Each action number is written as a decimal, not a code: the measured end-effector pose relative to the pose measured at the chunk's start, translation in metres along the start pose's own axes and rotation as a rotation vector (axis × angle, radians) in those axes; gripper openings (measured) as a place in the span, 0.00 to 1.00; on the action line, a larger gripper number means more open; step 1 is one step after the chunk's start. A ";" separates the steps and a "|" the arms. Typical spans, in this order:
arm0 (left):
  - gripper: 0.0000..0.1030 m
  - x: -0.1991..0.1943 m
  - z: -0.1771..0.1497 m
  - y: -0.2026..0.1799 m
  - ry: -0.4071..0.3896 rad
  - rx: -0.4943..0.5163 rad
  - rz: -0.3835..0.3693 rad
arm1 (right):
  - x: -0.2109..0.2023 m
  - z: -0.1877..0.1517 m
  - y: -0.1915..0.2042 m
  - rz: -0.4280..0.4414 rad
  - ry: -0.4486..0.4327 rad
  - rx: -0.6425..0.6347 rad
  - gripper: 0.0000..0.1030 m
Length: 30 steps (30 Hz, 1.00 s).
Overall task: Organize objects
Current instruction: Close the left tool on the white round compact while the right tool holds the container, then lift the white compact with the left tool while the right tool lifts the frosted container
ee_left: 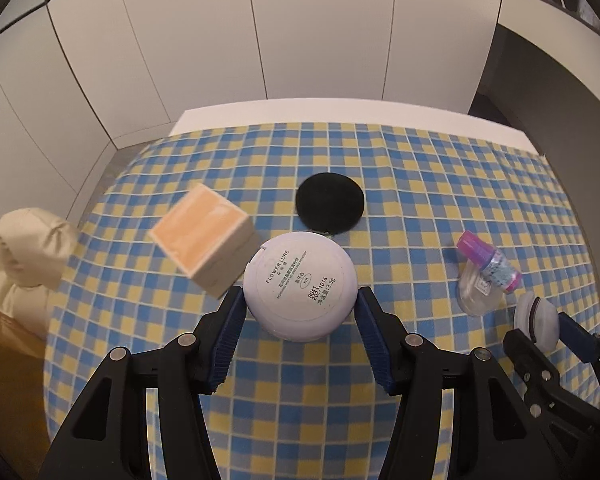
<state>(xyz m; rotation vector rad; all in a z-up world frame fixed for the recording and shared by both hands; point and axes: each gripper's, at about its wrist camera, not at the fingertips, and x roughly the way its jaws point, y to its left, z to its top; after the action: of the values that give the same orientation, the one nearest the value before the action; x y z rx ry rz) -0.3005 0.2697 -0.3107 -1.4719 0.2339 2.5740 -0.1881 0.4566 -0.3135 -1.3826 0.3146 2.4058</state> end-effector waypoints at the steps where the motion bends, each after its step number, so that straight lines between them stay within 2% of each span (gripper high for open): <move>1: 0.54 -0.005 0.001 0.002 -0.002 -0.006 -0.012 | -0.004 0.002 0.001 0.000 -0.002 0.001 0.60; 14: 0.54 -0.086 0.026 -0.001 -0.061 0.013 -0.028 | -0.094 0.045 -0.003 0.026 -0.057 0.011 0.60; 30: 0.54 -0.228 0.085 0.002 -0.171 0.003 0.000 | -0.251 0.116 0.000 -0.020 -0.230 -0.055 0.60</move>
<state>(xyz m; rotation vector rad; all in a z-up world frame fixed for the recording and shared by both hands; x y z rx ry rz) -0.2585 0.2708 -0.0712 -1.2410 0.2152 2.6784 -0.1631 0.4518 -0.0381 -1.1088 0.1755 2.5421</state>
